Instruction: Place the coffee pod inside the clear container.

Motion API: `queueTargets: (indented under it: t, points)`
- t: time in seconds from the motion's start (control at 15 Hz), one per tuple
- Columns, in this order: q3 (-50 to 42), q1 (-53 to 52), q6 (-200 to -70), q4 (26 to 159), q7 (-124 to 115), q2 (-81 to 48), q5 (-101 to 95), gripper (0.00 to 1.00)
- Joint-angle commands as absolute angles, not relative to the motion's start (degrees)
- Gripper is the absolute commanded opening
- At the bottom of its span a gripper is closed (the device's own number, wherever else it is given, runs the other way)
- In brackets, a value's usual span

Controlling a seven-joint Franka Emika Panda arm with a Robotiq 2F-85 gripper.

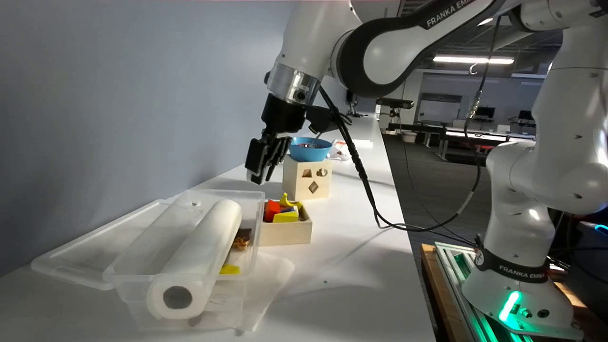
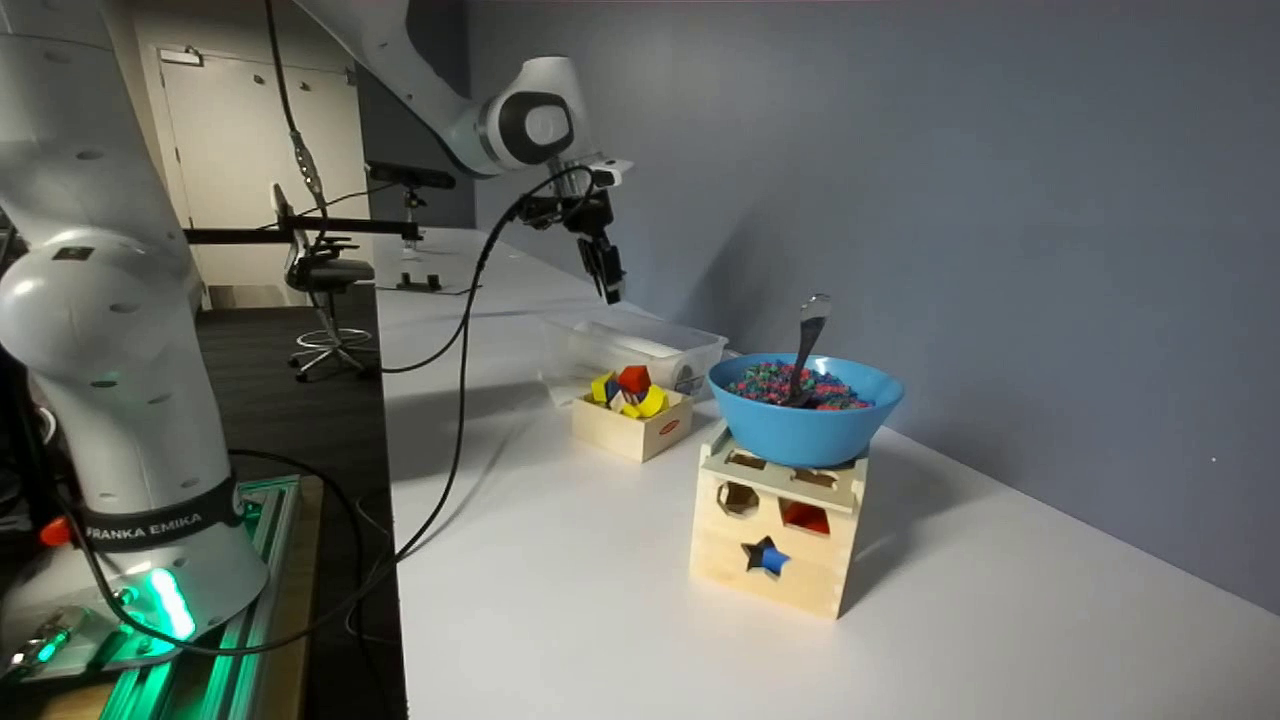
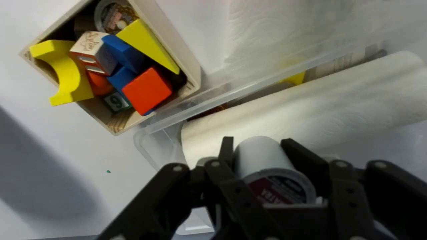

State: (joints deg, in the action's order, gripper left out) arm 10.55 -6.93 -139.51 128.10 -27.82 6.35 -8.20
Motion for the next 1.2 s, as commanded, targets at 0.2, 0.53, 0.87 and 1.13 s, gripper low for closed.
queueTargets:
  t: [0.2,0.53,0.87,1.13]
  points:
    - [9.8,-6.3,-124.5,115.0,-26.8,-3.5,-16.6,0.16]
    - [8.7,-6.7,-126.3,109.1,-14.6,-11.7,-10.2,0.16]
    - [8.3,-6.6,-124.3,106.5,-6.8,-15.2,-4.4,0.16]
    - [8.1,-6.2,-122.5,108.0,-3.8,-14.5,-0.4,0.16]
